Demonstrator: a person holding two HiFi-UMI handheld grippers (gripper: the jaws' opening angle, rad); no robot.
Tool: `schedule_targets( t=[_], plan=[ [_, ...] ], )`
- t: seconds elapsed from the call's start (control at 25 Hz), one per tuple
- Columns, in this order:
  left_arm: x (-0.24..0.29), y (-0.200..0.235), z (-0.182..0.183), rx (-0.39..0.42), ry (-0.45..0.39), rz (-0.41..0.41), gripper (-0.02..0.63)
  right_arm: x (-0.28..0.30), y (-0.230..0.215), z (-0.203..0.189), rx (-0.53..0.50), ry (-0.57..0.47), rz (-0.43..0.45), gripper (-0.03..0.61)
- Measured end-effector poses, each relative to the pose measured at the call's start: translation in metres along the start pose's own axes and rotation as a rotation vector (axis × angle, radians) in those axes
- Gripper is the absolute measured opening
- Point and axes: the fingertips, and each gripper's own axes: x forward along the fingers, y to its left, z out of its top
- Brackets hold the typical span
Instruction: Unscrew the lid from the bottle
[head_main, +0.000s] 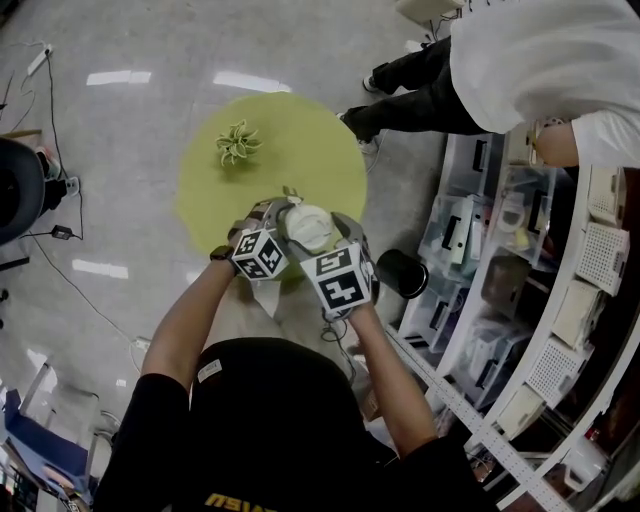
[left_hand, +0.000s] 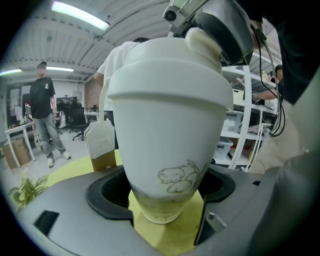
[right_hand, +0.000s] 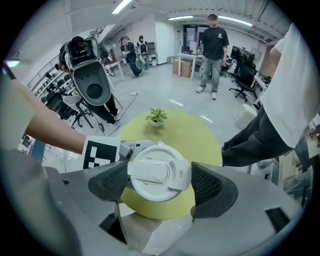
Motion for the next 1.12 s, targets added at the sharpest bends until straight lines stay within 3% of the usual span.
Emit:
schedule_targets(
  t=[0.24, 0.68, 1.12],
  plan=[
    [-0.001, 0.000, 0.000, 0.003, -0.002, -0.002, 0.403, 0.000, 0.002, -0.001, -0.096, 0.037, 0.084, 0.393],
    [0.001, -0.001, -0.001, 0.010, 0.003, -0.009, 0.403, 0.004, 0.010, -0.002, -0.477, 0.112, 0.208, 0.393],
    [0.000, 0.000, -0.002, 0.013, 0.005, -0.012, 0.403, 0.003, 0.017, -0.004, -0.750, 0.104, 0.292, 0.393]
  ],
)
